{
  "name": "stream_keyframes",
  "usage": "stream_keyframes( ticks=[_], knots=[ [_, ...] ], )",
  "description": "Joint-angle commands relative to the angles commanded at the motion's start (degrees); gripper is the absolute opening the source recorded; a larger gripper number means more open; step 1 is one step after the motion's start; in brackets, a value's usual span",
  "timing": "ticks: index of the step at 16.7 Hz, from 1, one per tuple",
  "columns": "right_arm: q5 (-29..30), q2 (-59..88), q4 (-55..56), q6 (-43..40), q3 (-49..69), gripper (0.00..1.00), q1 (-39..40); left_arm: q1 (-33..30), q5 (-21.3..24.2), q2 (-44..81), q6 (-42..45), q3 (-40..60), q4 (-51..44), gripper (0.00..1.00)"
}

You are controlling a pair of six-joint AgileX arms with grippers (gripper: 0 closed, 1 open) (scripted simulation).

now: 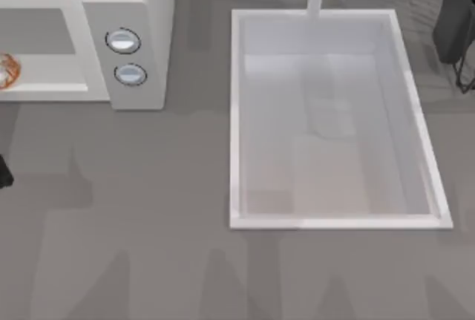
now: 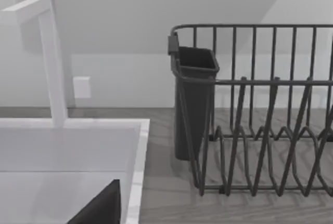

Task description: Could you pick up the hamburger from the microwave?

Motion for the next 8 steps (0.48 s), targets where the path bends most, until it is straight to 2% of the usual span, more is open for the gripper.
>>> stream_keyframes(
  ticks=[8],
  knots=[
    [0.0,0.0,0.0,0.0,0.0,1.0,0.0,5.58,5.33,50.99,2.42,18.79,24.08,1.0]
  ],
)
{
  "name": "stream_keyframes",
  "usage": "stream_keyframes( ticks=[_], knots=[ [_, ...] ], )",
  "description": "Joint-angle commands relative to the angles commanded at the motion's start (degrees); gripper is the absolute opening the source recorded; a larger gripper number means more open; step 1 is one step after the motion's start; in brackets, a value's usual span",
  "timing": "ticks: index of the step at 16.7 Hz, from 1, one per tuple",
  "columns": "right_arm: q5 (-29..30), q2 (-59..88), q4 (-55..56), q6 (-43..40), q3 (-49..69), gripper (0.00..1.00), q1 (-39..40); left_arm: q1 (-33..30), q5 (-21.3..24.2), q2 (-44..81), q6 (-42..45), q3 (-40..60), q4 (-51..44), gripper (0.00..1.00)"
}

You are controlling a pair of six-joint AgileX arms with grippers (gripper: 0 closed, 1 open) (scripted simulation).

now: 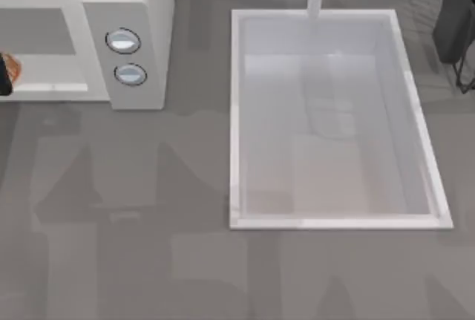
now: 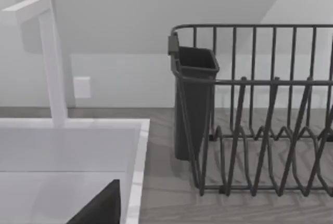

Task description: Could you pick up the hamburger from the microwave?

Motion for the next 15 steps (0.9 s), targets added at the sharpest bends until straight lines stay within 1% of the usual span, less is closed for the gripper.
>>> stream_keyframes(
  ticks=[5,8,12,15],
  knots=[
    [0.0,0.0,0.0,0.0,0.0,1.0,0.0,2.2,3.15,31.91,1.02,12.1,14.23,1.0],
    [0.0,0.0,0.0,0.0,0.0,1.0,0.0,2.88,4.66,47.41,1.36,18.13,20.94,1.0],
    [0.0,0.0,0.0,0.0,0.0,1.0,0.0,3.17,5.94,60.45,1.53,23.45,26.57,1.0],
    [0.0,0.0,0.0,0.0,0.0,1.0,0.0,3.18,6.29,63.94,1.54,24.94,28.08,1.0]
  ],
)
